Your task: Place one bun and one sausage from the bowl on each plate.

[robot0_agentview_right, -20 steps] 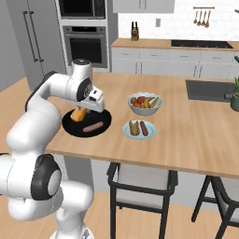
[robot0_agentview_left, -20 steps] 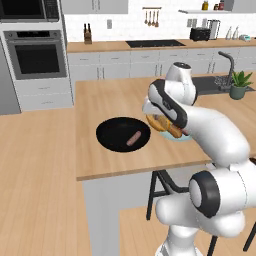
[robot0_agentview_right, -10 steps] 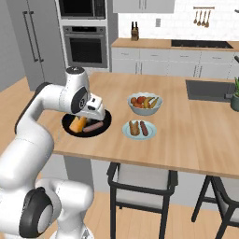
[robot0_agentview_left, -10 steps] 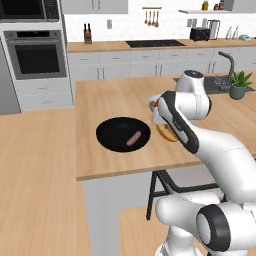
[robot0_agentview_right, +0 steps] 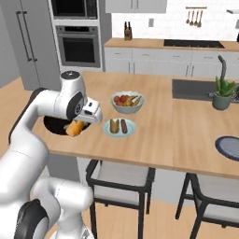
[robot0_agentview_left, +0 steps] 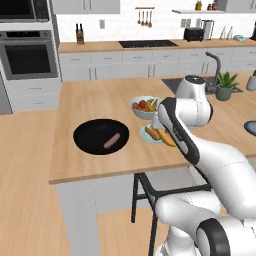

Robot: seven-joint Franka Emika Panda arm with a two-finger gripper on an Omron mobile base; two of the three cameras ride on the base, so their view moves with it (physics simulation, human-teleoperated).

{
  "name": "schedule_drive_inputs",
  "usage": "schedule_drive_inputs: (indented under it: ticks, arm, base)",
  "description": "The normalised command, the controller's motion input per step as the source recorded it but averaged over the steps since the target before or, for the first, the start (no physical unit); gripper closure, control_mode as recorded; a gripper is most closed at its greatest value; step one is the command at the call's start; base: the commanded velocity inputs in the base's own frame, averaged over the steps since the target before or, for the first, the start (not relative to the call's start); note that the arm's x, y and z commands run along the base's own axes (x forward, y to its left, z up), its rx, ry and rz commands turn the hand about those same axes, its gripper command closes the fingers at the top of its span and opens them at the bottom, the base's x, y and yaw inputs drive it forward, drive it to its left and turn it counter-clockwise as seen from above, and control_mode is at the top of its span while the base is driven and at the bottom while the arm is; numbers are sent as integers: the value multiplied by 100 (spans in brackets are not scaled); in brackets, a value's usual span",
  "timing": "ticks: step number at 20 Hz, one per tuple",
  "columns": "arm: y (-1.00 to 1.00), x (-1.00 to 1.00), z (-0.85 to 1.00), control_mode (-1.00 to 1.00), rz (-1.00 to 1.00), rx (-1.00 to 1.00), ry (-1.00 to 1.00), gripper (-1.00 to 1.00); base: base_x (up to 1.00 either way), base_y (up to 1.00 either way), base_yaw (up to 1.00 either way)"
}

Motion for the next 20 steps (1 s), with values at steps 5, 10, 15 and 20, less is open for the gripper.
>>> schedule_drive_inputs:
  ticks: [5,10,15,20]
  arm:
    - [0,0,0,100,0,0,0,100]
    - [0,0,0,100,0,0,0,100]
    - [0,0,0,100,0,0,0,100]
    - [0,0,0,100,0,0,0,100]
  base:
    - [0,-100,0]
    - [0,-100,0]
    - [0,-100,0]
    - [0,-99,0]
